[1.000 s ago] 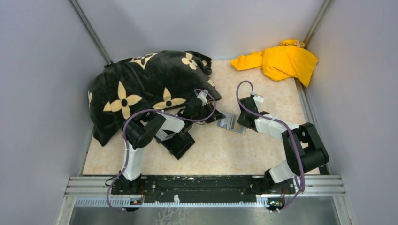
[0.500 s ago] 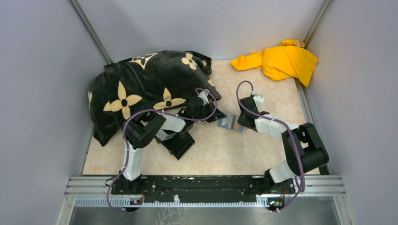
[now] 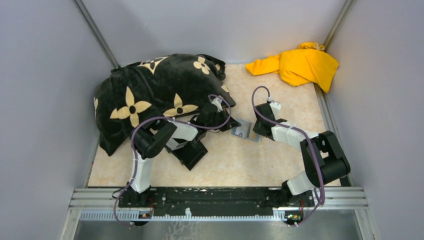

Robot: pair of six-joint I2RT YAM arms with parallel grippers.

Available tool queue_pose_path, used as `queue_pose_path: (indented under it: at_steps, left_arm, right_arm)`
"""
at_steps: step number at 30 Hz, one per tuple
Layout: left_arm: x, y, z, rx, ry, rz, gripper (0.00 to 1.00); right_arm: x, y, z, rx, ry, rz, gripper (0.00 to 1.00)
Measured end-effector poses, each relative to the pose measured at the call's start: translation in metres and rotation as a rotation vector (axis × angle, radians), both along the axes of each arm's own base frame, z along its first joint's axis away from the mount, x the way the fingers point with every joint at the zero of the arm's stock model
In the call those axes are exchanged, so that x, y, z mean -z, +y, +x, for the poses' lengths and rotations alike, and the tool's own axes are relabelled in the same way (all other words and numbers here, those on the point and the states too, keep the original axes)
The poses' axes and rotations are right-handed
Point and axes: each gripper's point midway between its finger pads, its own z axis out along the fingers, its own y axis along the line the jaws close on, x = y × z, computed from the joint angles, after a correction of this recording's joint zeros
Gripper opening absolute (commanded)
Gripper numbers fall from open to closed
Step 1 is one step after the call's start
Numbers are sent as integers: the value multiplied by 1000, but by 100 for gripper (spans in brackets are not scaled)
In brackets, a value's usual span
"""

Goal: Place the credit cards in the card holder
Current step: Insert the credit card into the card holder.

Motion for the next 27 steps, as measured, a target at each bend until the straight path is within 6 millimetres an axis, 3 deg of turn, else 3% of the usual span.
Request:
queue_pose_path:
  at_steps: [27]
  left_arm:
    - [4, -3, 4, -5, 12, 16, 0]
  right_arm:
    - [0, 0, 0, 0, -1, 1, 10]
